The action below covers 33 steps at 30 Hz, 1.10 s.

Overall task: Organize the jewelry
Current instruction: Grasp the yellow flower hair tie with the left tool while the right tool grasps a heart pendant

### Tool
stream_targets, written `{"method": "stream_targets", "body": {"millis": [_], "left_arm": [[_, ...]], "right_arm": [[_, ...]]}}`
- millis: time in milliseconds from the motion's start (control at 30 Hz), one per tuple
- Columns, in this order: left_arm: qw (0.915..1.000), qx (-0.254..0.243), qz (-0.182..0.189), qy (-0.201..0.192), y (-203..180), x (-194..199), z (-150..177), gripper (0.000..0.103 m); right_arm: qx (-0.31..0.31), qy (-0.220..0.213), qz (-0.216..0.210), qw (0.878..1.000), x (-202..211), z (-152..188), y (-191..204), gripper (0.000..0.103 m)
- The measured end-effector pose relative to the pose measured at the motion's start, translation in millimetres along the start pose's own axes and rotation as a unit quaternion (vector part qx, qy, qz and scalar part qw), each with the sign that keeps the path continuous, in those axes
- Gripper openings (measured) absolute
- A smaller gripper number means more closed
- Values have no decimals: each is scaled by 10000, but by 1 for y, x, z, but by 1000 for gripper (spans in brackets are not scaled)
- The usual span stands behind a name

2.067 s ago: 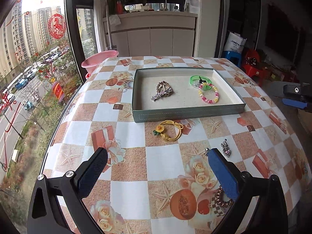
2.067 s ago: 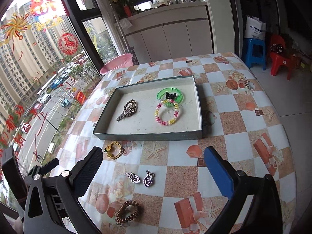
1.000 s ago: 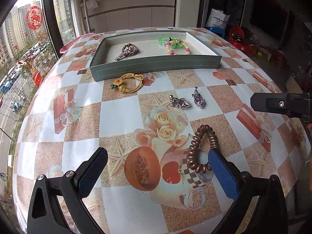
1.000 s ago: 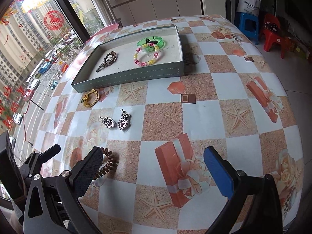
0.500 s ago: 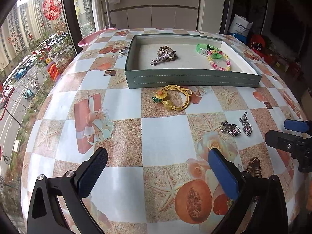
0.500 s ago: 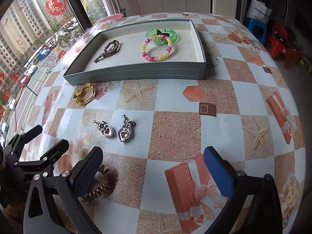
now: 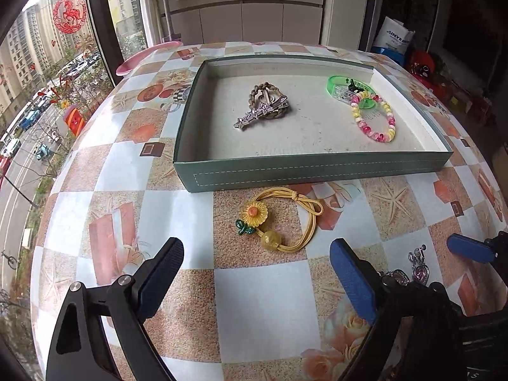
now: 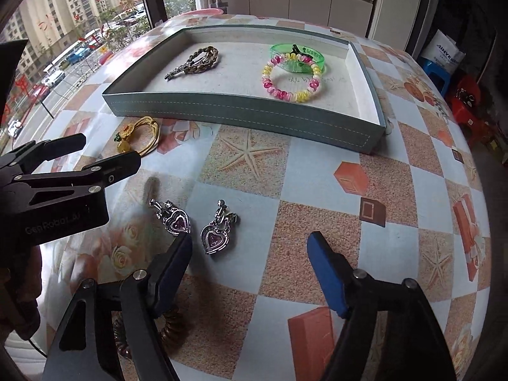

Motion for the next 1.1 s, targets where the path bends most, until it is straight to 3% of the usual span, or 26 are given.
{"method": "stream_targets", "body": {"millis": [133,167,300,400,533,633,1100], "left_arm": [[10000,-60,11,61,-7,-8,-2,103],[9999,-86,14,78,-8,-10,-3,97],[9998,-146,110,88,-13,-11,-7,89],[9996,-196,168,62,-16,-9,-7,79],[9991,-309,282,-9,-21,-5,-6,46],[9986,-436,283,-57,-25,-3,-5,25],[9968,-35,741,-293,-2,30,5,25]], "right_arm": [[143,-67,0,9999,-3,-5,4,73],[155,-73,-7,9999,-3,-6,4,72],[245,-102,-37,9996,-4,-9,6,65],[261,-142,-53,9995,-2,-10,8,42],[269,-157,-62,9995,0,-9,9,19],[238,-165,-57,9996,1,-8,8,19],[-715,-255,-571,9955,24,-1,-35,19]]}}
Point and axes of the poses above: each gripper's, at about its wrist camera, not at the fingertips, and x roughly against the way its jaws point, y to its left, z to its underside, the point moved 4 cm from there along -x, roughly the way its jaws point, and after that the axes turned 3 degrees about -x, right-handed, at the moved point
